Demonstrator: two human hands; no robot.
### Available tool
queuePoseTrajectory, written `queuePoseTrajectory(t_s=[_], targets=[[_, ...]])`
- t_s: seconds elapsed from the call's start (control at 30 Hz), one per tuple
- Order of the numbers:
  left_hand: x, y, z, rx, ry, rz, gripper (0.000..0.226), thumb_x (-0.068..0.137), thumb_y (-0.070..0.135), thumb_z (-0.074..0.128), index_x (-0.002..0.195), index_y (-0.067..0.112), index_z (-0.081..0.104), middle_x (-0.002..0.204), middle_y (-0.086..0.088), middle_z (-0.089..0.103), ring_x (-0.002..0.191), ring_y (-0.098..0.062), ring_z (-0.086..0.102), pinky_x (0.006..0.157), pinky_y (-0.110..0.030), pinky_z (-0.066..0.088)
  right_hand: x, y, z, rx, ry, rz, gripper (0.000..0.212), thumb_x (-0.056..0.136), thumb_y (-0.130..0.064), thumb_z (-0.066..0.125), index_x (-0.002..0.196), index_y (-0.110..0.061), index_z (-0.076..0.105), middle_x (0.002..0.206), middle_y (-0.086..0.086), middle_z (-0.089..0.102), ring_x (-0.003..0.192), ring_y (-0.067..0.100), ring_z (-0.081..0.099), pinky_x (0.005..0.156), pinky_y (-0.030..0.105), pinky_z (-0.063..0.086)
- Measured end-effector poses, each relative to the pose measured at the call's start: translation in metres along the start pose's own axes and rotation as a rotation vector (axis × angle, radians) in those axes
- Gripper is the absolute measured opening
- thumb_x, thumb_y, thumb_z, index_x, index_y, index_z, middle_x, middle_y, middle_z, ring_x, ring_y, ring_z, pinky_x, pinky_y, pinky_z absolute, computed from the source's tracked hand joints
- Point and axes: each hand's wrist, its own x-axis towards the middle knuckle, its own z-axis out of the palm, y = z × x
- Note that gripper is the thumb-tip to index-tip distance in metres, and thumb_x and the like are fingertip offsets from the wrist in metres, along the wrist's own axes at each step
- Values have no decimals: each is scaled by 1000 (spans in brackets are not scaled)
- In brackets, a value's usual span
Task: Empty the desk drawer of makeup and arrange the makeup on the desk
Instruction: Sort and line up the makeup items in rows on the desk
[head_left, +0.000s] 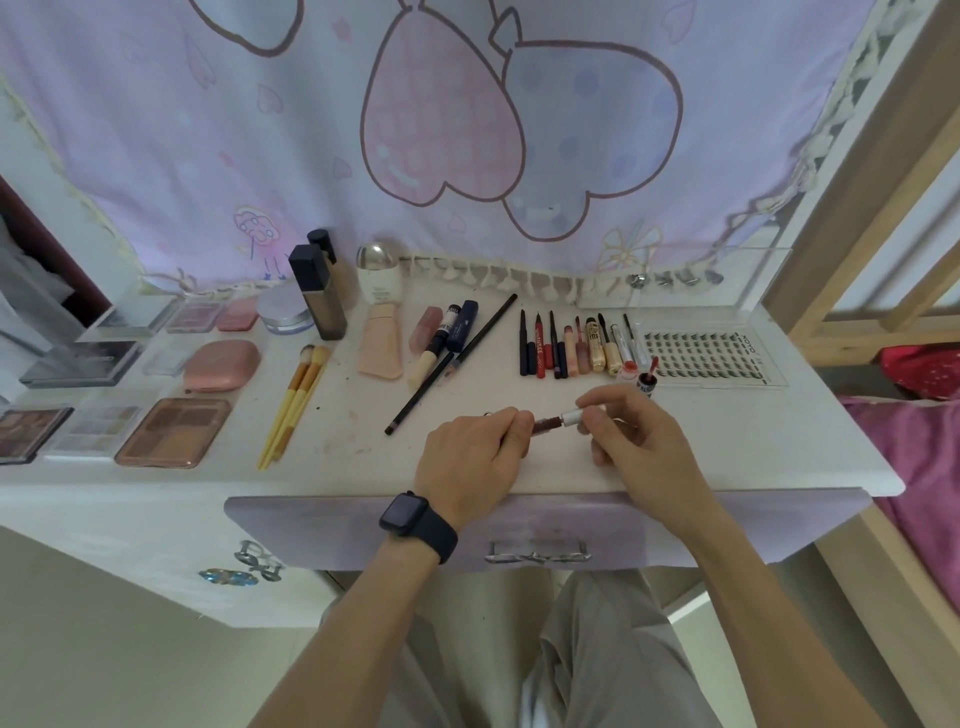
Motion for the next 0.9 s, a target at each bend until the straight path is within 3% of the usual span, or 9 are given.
queuePoseTrajectory(t_s=[0.23, 0.47, 0.63, 0.73, 0.9], targets=[[0, -1, 1, -43, 14, 0, 44, 101, 48, 24, 71, 29, 50, 51, 10, 43, 49, -11, 43, 51, -28, 26, -2, 4, 4, 131, 149, -42, 27, 103, -2, 51, 100, -26, 64, 90, -18, 61, 58, 10, 56, 60, 19, 49], [-3, 0, 3, 14, 84, -38, 56, 99, 53, 16, 77, 21, 55, 57, 3, 52, 52, -18, 49, 50, -35, 39, -6, 7, 11, 150, 353, -78, 27, 104, -3, 48, 107, -27, 60, 105, -15, 62, 56, 10, 55, 59, 18, 49], [-5, 3, 0, 62, 183, -91, 49, 96, 51, 23, 68, 21, 49, 50, 5, 43, 45, -13, 38, 44, -27, 24, -7, 9, 14, 153, 436, -106, 28, 105, -6, 46, 109, -31, 59, 100, -20, 61, 59, 9, 53, 59, 18, 48], [-5, -1, -2, -78, 303, -198, 45, 94, 46, 32, 62, 18, 47, 47, 4, 40, 44, -11, 32, 45, -26, 25, -4, 10, 10, 258, 502, -72, 27, 105, -6, 45, 106, -29, 60, 91, -20, 58, 61, 10, 52, 62, 24, 49], [-4, -5, -4, -320, 397, -308, 39, 94, 36, 40, 64, 18, 55, 54, 0, 53, 50, -9, 42, 47, -19, 25, -3, 12, 6, 369, 518, -31, 25, 105, -6, 48, 104, -26, 62, 99, -6, 57, 60, 12, 51, 63, 29, 48]])
